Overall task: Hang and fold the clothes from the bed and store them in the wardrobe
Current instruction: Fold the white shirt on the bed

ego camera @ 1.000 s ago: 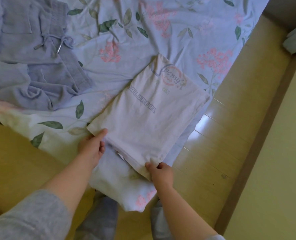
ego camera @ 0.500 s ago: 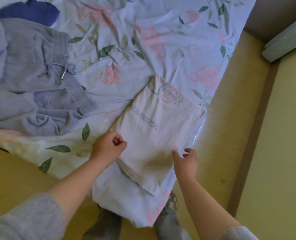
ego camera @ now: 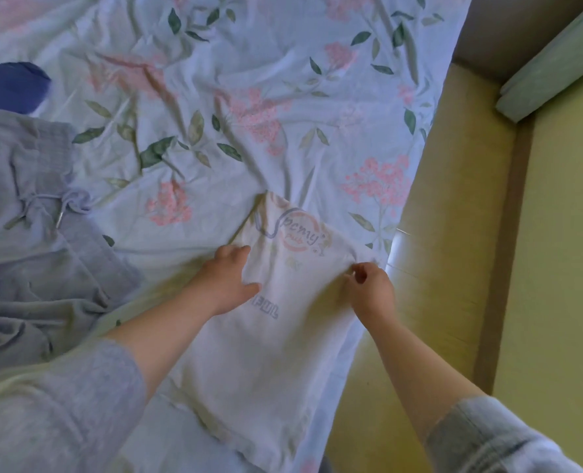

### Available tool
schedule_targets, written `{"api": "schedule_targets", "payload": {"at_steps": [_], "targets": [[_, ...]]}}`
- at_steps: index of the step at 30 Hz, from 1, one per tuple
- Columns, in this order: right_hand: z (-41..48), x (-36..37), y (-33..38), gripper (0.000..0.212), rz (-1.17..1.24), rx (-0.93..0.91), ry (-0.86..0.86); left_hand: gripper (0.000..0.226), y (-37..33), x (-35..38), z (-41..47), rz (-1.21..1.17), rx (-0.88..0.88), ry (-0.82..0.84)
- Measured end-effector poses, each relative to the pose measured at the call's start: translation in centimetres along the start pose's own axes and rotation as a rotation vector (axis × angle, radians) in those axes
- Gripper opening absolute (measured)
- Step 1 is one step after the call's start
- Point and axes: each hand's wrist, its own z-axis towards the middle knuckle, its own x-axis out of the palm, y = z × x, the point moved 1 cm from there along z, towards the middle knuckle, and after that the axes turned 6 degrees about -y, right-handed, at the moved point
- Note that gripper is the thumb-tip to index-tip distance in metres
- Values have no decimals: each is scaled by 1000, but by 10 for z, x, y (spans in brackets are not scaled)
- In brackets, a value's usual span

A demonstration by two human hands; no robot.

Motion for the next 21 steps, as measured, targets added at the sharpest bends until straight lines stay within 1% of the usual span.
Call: {"api": "schedule_targets", "payload": {"at_steps": [1, 3, 5, 7, 8, 10, 13, 15, 17, 19, 21], "targets": [[8, -1, -1, 20, -31, -11, 11, 81, -5, -1, 10, 33, -6, -5], [21, -3, -3, 22, -85, -27, 5, 74, -17, -4, 28, 65, -26, -69], [29, -5, -4, 22, -152, -85, -69, 66, -30, -10, 46, 54, -46, -152], [38, -8, -3, 22, -194, -181, -133, 56, -44, -15, 60, -18, -88, -251], [43, -9, -3, 28, -221, -219, -114, 55, -49, -16, 67, -56, -115, -294], [56, -12, -2, 39, -285, -246, 8, 59, -57, -18, 80, -91, -160, -327], [72, -15, 0, 39, -341, -261, 147, 64, -60, -20, 95, -126, -196, -295], [79, -18, 0, 37, -330, -238, 212, 61, -61, -23, 104, -182, -244, -272], [84, -21, 0, 22, -256, -187, 273, 47, -61, -27, 111, -268, -265, -260], [88, -24, 2, 18, -216, -174, 295, 27, -62, -31, 114, -311, -231, -268], [91, -29, 7, 15, -200, -183, 280, 16, -61, -40, 114, -306, -184, -302]]}}
